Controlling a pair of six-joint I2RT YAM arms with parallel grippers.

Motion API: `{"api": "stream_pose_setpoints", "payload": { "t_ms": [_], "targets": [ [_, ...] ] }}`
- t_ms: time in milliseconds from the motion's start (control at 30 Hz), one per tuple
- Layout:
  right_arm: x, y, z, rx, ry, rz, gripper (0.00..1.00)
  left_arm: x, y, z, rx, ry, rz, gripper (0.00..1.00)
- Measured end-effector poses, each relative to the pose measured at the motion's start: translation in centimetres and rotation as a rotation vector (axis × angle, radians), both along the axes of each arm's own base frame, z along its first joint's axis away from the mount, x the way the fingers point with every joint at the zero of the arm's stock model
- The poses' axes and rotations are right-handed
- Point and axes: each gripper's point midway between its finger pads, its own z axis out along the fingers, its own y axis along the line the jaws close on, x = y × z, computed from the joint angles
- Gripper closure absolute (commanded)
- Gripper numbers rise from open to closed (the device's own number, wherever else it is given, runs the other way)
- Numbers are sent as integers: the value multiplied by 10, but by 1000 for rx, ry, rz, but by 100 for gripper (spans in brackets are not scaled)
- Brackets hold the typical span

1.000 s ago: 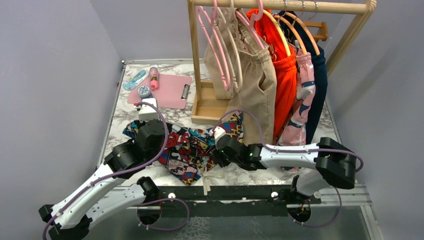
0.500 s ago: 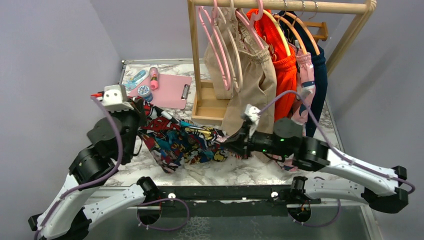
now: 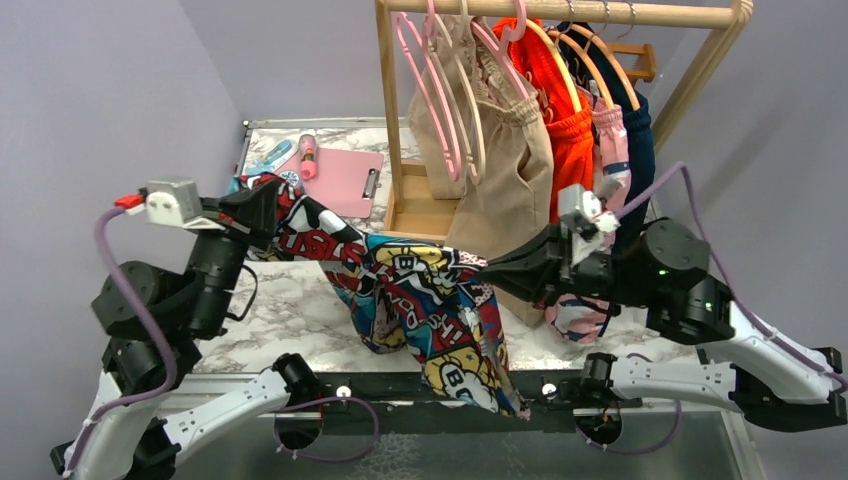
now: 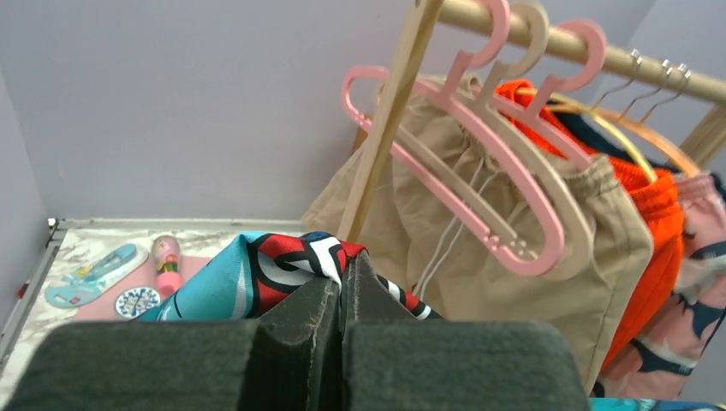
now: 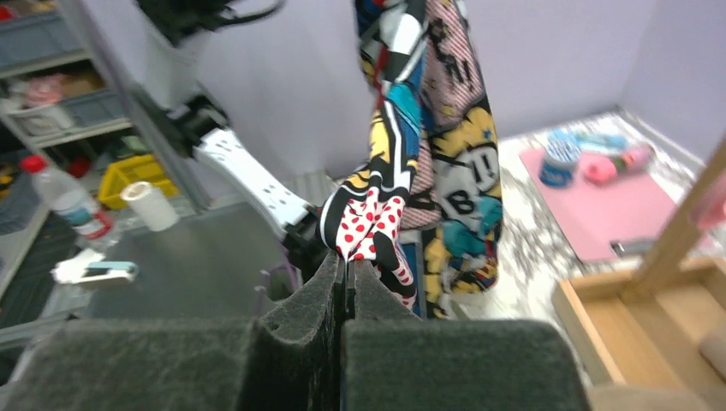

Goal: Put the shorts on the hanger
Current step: Adjust the shorts at the center of the board.

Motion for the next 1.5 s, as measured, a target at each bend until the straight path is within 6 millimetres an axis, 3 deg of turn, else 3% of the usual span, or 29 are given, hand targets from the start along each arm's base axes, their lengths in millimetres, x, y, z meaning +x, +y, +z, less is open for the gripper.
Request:
{"api": "stream_pose_setpoints", "payload": {
  "t_ms": [67,200,333,467,567,667,767,833,967,1067,1133,1233,1267,1367,1500],
  "targets": [
    [14,4,-17,-30,14,-68,99,6,-8,-12,23,18,-6,100],
    [47,12,-74,-154,57,-222,99,21,-25,-53,108,97,-8,100],
    [60,14,-116,-260,81,-288,99,31,-37,-79,176,157,-8,100],
    [63,5,-128,-301,81,-319,99,35,-48,-87,193,182,-31,100],
    [58,-10,-123,-295,71,-325,99,40,-67,-95,191,204,-87,100],
    [51,-25,-126,-314,74,-315,99,47,-99,-121,208,261,-180,100],
    [40,-35,-136,-362,91,-281,99,52,-136,-161,234,354,-291,100],
    [33,-39,-142,-394,104,-254,90,51,-157,-194,248,433,-360,100],
    [19,-44,-148,-444,137,-192,52,38,-180,-248,247,570,-470,100],
    [12,-43,-147,-459,147,-150,44,26,-194,-268,208,604,-540,99],
    [8,-41,-145,-459,146,-126,42,13,-205,-284,195,635,-590,73],
    [7,-35,-149,-476,152,-104,41,0,-212,-299,202,671,-625,18],
    [7,-32,-152,-487,155,-98,41,-2,-212,-299,201,669,-628,4],
    [8,-23,-159,-512,161,-82,41,-1,-203,-284,164,632,-596,1],
    [12,-7,-175,-540,173,-67,41,2,-171,-253,143,554,-498,1]
  ]
}}
